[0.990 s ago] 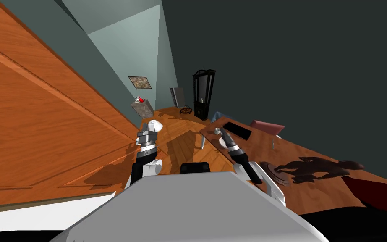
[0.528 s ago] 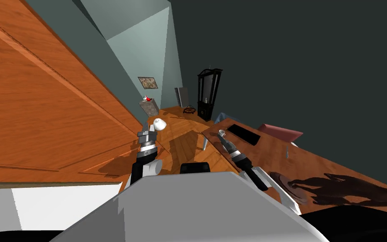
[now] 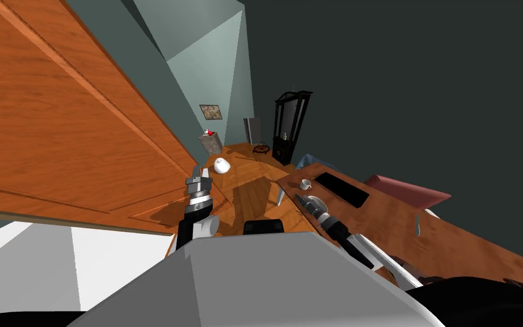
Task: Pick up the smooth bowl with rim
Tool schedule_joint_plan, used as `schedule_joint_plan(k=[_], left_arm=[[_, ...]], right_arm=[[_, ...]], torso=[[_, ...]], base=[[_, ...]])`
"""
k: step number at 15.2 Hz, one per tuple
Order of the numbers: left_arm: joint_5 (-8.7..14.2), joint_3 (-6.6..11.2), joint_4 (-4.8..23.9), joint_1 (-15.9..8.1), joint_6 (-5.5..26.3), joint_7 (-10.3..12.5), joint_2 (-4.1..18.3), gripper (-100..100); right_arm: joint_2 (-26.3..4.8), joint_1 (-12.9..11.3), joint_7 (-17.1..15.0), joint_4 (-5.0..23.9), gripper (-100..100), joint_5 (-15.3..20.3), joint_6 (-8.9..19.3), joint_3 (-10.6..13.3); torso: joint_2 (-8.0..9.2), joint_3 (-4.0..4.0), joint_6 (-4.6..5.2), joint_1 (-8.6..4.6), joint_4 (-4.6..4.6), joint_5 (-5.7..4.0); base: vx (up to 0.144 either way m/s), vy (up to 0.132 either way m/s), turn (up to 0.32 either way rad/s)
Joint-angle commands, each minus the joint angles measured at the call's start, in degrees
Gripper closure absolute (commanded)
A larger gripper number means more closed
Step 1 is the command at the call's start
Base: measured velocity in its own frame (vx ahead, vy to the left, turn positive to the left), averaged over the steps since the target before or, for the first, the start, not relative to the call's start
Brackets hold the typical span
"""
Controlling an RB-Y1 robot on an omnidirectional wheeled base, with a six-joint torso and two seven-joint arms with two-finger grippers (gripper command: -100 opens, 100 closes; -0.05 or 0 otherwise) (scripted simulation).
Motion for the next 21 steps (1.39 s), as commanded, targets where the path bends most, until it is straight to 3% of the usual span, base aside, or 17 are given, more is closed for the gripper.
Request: schedule_joint_plan(k=[1, 4, 11, 14, 17, 19, 21], left_arm=[[0.00, 0.00, 0.00, 0.00, 0.00, 0.00, 0.00, 0], [0.00, 0.00, 0.00, 0.00, 0.00, 0.00, 0.00, 0], [0.00, 0.00, 0.00, 0.00, 0.00, 0.00, 0.00, 0], [0.00, 0.00, 0.00, 0.00, 0.00, 0.00, 0.00, 0], [0.00, 0.00, 0.00, 0.00, 0.00, 0.00, 0.00, 0], [0.00, 0.00, 0.00, 0.01, 0.00, 0.00, 0.00, 0], [0.00, 0.00, 0.00, 0.00, 0.00, 0.00, 0.00, 0]], right_arm=[[-2.13, 1.68, 1.12, 1.64, -100, 2.67, 0.76, 0.59], [-3.86, 2.84, 1.74, 2.89, -100, 4.46, 1.19, 0.86], [-11.84, 8.52, 4.66, 8.93, -100, 13.04, 3.26, 2.20], [-13.31, 9.61, 5.20, 10.06, -100, 14.77, 3.63, 2.49], [-17.19, 12.67, 6.66, 13.19, -100, 19.17, 4.65, 3.40], [-17.19, 12.67, 6.66, 13.19, -100, 19.30, 4.65, 3.40], [-19.37, 14.48, 7.50, 15.01, -100, 21.94, 5.20, 4.04]], torso=[[0.00, 0.00, 0.00, 0.00, 0.00, 0.00], [-0.01, -0.01, -0.01, -0.01, 0.00, 0.00], [-0.05, -0.03, -0.01, 0.00, -0.01, 0.00], [-0.06, -0.04, 0.01, 0.01, -0.02, 0.02], [-0.09, -0.05, -0.02, 0.04, -0.02, 0.01], [-0.13, -0.08, 0.00, 0.09, -0.03, 0.03], [-0.05, -0.03, 0.00, 0.11, -0.01, 0.02]], base=[[0.037, -0.022, 0.188], [0.038, -0.026, 0.161], [0.044, -0.025, 0.195], [0.045, -0.022, 0.155], [0.053, -0.011, 0.205], [0.045, -0.011, 0.102], [0.031, 0.001, 0.153]])
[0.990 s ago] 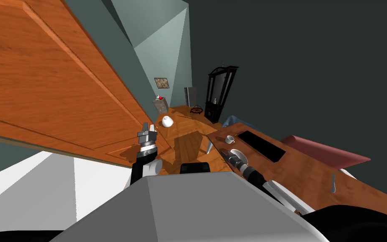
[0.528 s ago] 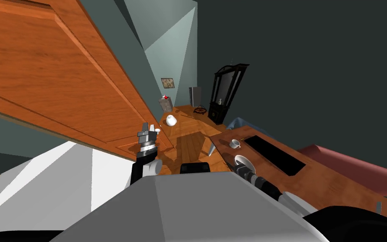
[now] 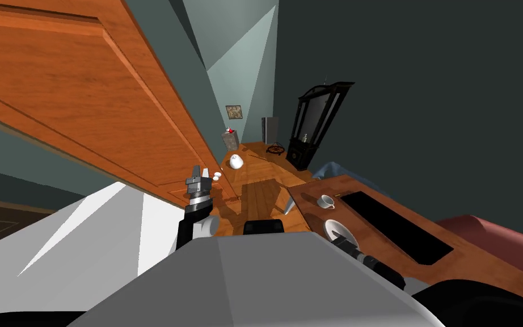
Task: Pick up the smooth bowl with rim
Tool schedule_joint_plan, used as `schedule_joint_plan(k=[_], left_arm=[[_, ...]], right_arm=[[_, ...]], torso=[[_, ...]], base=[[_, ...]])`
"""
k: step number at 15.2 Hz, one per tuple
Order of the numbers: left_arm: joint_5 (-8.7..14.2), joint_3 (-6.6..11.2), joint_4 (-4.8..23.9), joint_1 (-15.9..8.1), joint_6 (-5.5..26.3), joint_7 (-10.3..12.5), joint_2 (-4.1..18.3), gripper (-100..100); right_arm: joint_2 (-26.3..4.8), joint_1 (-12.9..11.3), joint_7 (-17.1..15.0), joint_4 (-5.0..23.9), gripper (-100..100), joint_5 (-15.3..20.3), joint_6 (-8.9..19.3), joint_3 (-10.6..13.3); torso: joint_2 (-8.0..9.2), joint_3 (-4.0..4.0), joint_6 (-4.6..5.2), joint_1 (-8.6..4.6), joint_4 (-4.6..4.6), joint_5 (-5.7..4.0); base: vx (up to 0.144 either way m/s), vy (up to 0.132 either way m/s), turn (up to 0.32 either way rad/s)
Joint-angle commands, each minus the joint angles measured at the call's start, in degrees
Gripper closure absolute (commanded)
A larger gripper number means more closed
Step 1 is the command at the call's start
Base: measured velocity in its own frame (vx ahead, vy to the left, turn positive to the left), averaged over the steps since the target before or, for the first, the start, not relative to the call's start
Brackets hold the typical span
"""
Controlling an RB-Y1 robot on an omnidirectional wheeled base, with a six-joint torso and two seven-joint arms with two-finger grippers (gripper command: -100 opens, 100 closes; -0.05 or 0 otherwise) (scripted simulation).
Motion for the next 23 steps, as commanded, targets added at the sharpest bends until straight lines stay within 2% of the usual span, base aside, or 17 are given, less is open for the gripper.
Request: schedule_joint_plan(k=[1, 7, 8, 9, 12, 13, 14, 15, 19, 20, 23], left_arm=[[0.00, 0.00, 0.00, 0.00, 0.00, 0.00, 0.00, 0], [0.00, 0.00, 0.00, 0.00, 0.00, 0.00, 0.00, 0], [0.00, 0.00, 0.00, 0.00, 0.00, 0.00, 0.00, 0], [0.00, 0.00, 0.00, 0.01, 0.00, 0.00, 0.00, 0], [0.00, 0.00, 0.00, 0.00, 0.00, 0.00, 0.00, 0], [0.00, 0.00, 0.00, 0.00, 0.00, 0.00, 0.00, 0], [0.00, 0.00, 0.00, 0.00, 0.00, 0.00, 0.00, 0], [0.00, 0.01, 0.00, 0.00, 0.00, 0.00, 0.00, 0], [0.00, 0.01, 0.00, 0.00, 0.00, 0.00, 0.00, 0], [0.00, 0.01, 0.00, 0.00, 0.00, 0.00, 0.00, 0], [0.00, 0.01, 0.00, 0.01, 0.00, 0.00, 0.00, 0]], right_arm=[[-1.97, 1.60, 0.94, 1.89, -100, 2.56, 0.43, 0.72], [-5.68, 4.92, 2.37, 5.11, -100, 7.25, 1.30, 2.22], [-4.88, 4.85, 2.12, 4.22, -100, 6.32, 1.06, 1.45], [-3.27, 3.16, 3.05, 6.51, -100, 6.42, 0.81, 2.34], [-1.35, 0.82, 3.80, 8.99, -100, 6.29, 0.78, 3.60], [-0.97, 0.35, 3.95, 9.49, -100, 6.27, 0.78, 3.85], [-1.59, 1.16, 3.64, 8.63, -100, 6.32, 0.81, 3.39], [-1.43, 1.06, 3.80, 8.81, 100, 6.31, 0.74, 3.41], [-1.40, 1.10, 3.75, 8.81, 100, 6.27, 0.74, 3.43], [-2.89, 2.69, 3.20, 7.01, 100, 6.39, 0.81, 2.59], [-4.80, 5.03, 2.44, 4.53, 100, 6.52, 0.84, 1.33]], torso=[[0.00, 0.00, 0.00, 0.00, 0.00, 0.00], [-0.06, -0.03, 0.01, 0.11, -0.01, 0.03], [-0.06, -0.03, 0.02, 0.12, -0.01, 0.03], [-0.02, -0.01, 0.03, 0.11, 0.00, 0.02], [0.18, 0.11, 0.01, 0.01, 0.05, -0.02], [0.24, 0.14, 0.02, 0.00, 0.06, -0.02], [0.27, 0.16, 0.04, -0.01, 0.07, -0.02], [0.25, 0.15, 0.04, 0.00, 0.07, -0.01], [0.18, 0.11, -0.01, 0.01, 0.06, -0.01], [0.17, 0.10, -0.01, 0.01, 0.05, 0.00], [0.09, 0.06, 0.00, 0.10, 0.03, 0.07]], base=[[0.052, 0.007, 0.235], [0.052, 0.016, 0.149], [0.032, 0.009, 0.053], [0.003, 0.000, 0.089], [-0.023, -0.010, 0.124], [-0.029, -0.014, 0.073], [-0.015, -0.009, 0.021], [-0.005, -0.004, 0.000], [-0.001, 0.000, -0.003], [0.013, 0.004, -0.112], [0.028, 0.013, -0.135]])
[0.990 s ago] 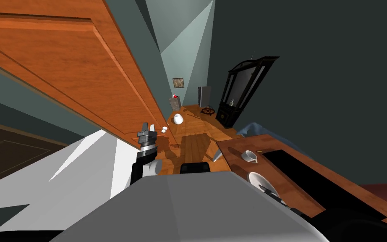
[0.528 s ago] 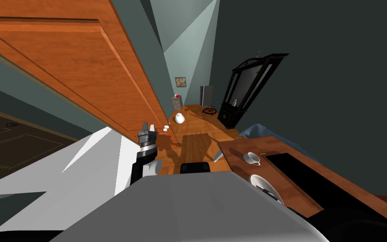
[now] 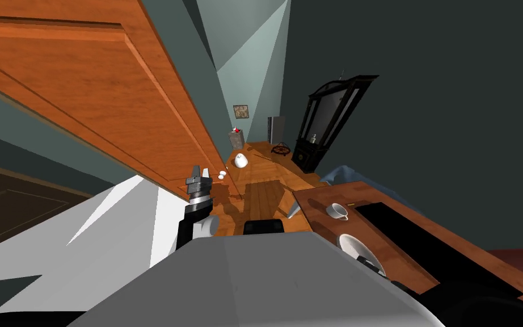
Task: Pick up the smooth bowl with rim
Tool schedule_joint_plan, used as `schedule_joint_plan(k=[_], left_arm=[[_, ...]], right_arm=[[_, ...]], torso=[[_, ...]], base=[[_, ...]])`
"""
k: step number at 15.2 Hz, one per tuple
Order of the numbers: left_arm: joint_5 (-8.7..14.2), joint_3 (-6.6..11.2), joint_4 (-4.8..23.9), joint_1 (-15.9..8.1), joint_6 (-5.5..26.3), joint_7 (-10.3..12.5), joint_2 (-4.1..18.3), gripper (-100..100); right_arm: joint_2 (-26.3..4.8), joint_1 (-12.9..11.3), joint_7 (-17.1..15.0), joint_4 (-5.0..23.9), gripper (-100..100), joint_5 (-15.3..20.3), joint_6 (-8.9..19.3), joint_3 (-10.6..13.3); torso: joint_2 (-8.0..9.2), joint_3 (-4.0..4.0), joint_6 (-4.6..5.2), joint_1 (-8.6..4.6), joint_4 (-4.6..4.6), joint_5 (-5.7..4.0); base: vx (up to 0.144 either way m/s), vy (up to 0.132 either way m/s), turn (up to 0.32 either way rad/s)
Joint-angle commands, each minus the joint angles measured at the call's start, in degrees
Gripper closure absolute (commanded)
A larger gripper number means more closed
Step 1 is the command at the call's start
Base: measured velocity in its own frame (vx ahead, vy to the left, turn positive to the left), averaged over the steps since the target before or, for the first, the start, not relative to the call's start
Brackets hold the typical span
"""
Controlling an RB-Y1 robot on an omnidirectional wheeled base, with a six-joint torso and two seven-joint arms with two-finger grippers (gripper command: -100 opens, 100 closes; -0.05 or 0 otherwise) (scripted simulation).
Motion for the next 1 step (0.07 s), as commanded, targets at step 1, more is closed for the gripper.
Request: schedule_joint_plan(k=[1], left_arm=[[0.00, 0.00, 0.00, 0.00, 0.00, 0.00, 0.00, 0]], right_arm=[[0.00, 0.00, 0.00, 0.00, 100, 0.00, 0.00, 0.00]], torso=[[0.00, 0.00, 0.00, 0.00, 0.00, 0.00]], base=[[0.015, 0.009, -0.038]])
